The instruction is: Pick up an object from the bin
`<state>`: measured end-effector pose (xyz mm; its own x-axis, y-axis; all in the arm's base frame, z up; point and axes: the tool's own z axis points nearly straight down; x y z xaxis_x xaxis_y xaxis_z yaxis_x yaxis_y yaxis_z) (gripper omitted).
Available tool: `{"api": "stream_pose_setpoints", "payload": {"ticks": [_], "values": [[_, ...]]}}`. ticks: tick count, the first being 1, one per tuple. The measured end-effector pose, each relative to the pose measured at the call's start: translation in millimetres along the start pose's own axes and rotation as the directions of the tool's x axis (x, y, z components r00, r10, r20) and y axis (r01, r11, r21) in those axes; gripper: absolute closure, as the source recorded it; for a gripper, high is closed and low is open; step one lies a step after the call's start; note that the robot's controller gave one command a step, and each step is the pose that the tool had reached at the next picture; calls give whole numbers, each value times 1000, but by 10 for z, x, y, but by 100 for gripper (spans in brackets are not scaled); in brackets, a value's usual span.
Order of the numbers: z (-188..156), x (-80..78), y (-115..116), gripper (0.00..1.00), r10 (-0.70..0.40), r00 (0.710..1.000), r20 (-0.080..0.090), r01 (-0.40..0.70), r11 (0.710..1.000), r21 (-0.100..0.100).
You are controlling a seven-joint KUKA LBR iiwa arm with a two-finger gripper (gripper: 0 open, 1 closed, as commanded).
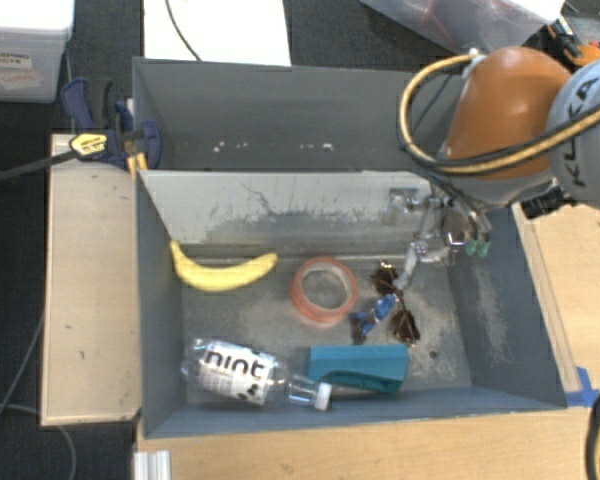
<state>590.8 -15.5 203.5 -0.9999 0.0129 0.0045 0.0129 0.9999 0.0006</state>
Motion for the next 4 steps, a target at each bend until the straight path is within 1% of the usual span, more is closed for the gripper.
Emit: {"api": "stream_pose_setpoints", "payload": {"ticks": [1, 2, 3, 4], "values": [[-50, -14, 0, 0, 0, 1000, 8, 0, 1000, 0], [1040, 185, -176, 0, -538, 843, 11, 538, 843, 6], [384, 78, -284, 0, -534, 846, 18, 534, 846, 11], [971, 101, -32, 0, -900, 437, 5, 900, 437, 7]]}}
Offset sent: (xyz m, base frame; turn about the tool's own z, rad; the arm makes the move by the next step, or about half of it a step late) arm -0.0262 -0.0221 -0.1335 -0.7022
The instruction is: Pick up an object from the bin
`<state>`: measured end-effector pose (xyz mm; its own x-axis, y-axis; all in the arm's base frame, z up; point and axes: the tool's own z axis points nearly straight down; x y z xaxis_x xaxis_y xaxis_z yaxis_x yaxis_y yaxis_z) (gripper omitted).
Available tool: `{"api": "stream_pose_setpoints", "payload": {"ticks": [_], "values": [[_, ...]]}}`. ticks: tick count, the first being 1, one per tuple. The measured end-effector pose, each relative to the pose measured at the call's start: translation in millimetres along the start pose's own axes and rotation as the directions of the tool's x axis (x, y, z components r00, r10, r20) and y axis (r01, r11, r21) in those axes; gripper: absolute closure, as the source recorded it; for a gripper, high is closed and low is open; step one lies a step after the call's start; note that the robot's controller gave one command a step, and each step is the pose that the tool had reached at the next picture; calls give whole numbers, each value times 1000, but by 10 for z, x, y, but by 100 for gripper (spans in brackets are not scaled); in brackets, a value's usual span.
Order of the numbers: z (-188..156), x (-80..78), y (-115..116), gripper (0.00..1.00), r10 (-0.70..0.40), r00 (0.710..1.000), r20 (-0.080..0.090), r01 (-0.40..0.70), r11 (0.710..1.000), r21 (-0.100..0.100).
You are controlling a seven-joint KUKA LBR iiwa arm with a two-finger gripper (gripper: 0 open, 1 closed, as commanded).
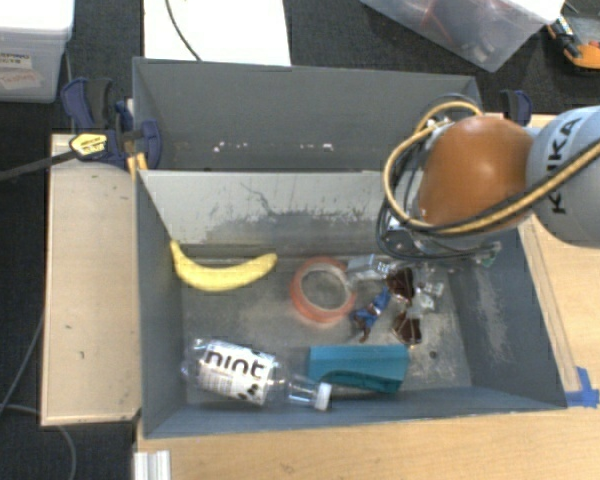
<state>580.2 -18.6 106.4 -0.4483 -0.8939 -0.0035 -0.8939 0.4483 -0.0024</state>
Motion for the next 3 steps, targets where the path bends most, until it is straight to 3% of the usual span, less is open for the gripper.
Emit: {"api": "stream_pose_setpoints", "payload": {"ticks": [1, 2, 3], "values": [[343, 137, -129, 0, -5, 1000, 9, 5, 1000, 14], [325, -102, -122, 100, -374, 927, 9, 374, 927, 19], [324, -101, -122, 100, -371, 929, 9, 371, 929, 18]]}}
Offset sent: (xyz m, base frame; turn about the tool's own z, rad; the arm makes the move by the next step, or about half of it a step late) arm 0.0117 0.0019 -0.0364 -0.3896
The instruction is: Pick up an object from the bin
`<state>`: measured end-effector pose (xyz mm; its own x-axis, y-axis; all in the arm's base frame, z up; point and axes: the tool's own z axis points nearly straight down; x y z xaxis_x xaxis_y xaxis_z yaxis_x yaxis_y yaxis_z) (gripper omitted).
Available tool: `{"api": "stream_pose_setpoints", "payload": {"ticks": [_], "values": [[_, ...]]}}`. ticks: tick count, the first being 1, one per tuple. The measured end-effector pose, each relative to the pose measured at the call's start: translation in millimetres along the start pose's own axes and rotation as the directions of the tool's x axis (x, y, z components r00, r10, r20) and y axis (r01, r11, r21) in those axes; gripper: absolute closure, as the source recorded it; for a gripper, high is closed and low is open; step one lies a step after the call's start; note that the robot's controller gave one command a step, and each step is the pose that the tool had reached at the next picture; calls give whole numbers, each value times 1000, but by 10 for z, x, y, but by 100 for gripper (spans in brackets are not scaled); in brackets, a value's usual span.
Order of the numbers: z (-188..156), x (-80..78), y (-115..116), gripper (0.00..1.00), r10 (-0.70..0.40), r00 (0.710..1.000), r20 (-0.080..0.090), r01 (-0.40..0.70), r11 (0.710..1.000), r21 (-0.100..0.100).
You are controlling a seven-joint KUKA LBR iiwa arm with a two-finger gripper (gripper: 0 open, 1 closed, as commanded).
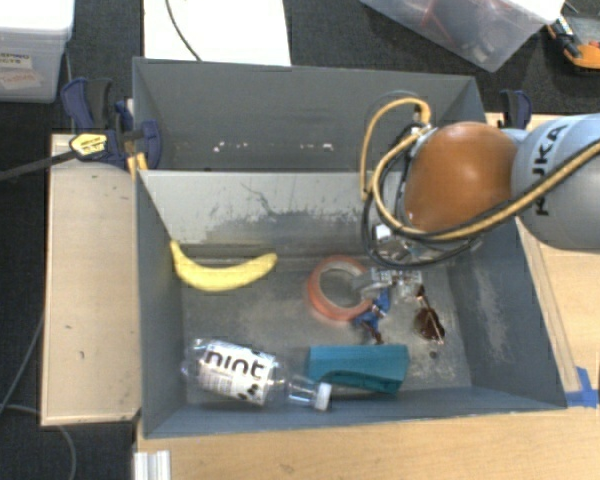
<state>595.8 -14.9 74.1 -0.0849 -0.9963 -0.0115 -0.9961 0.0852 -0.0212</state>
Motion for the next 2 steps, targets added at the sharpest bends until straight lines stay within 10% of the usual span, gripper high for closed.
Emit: {"api": "stream_pose_setpoints", "payload": {"ticks": [2], "values": [[-526, -14, -6, 100, 14, 1000, 5, -14, 1000, 4]]}}
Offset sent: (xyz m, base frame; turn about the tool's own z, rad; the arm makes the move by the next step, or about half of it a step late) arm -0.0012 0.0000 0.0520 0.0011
